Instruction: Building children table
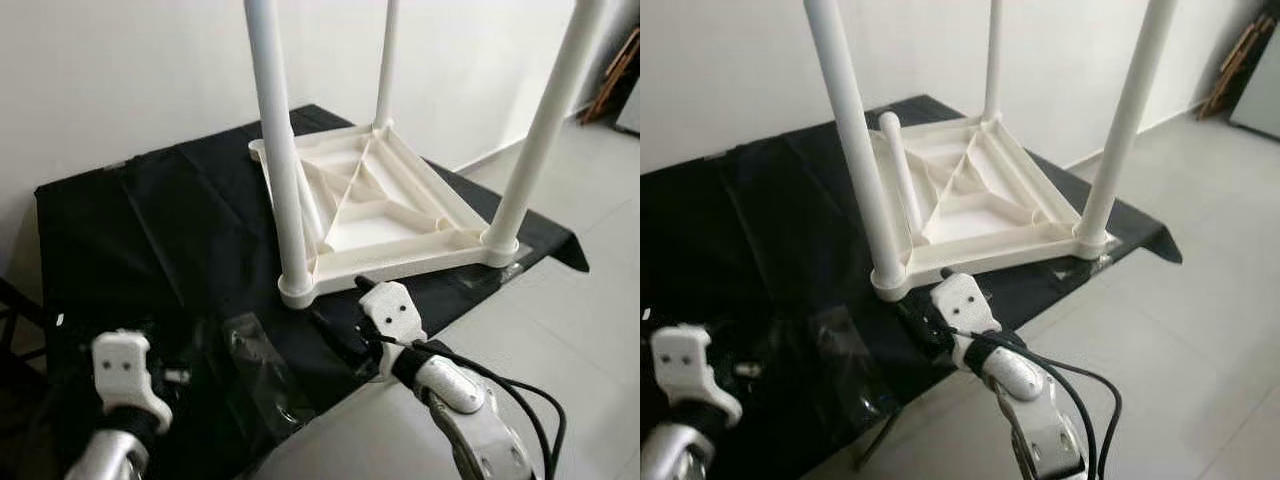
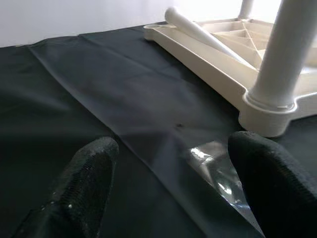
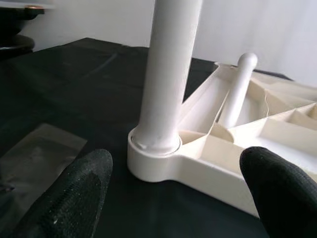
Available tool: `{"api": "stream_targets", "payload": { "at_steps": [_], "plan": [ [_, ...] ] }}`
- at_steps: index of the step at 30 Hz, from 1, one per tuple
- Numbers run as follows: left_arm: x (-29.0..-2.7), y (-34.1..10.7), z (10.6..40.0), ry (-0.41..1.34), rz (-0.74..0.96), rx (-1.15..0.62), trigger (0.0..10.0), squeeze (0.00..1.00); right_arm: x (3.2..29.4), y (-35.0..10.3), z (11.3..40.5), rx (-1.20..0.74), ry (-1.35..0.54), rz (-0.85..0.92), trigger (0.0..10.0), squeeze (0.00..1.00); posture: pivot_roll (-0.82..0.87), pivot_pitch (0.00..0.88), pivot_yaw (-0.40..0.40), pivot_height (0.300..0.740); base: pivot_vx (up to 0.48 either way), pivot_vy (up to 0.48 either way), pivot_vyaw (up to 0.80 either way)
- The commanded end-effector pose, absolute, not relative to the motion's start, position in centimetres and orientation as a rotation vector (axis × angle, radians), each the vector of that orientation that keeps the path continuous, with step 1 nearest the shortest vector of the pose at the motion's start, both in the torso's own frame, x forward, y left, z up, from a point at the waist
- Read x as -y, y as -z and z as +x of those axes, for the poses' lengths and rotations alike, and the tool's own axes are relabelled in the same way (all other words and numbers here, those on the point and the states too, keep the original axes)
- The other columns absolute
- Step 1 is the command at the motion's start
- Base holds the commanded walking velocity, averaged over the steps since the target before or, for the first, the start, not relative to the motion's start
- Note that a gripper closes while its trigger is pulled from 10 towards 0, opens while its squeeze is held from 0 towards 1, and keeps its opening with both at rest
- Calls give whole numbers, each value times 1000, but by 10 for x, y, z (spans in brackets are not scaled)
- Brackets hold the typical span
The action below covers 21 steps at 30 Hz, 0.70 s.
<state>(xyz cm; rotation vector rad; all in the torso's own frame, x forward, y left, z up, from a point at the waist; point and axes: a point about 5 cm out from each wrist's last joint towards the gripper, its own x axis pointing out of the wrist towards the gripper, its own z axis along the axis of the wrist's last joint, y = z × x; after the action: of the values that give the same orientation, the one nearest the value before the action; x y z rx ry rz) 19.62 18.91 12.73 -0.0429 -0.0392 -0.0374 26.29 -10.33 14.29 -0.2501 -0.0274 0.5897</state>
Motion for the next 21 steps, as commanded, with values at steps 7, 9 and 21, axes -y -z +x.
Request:
{"api": "stream_targets", "payload": {
  "at_steps": [7,9,21],
  "plan": [
    [-190,-125,190,-81,0,-5,10000,0,102,-138,252,49,-643,-312,10000,0,24,26,34,740,0,0,0],
    [-190,-122,190,-92,0,-13,10000,0,102,-137,250,49,-649,-318,10000,0,19,25,31,740,0,-304,0],
    [-187,-117,200,-96,-27,-37,10000,0,101,-135,259,58,-664,-282,10000,0,4,15,31,740,0,-444,0]
  ]
}}
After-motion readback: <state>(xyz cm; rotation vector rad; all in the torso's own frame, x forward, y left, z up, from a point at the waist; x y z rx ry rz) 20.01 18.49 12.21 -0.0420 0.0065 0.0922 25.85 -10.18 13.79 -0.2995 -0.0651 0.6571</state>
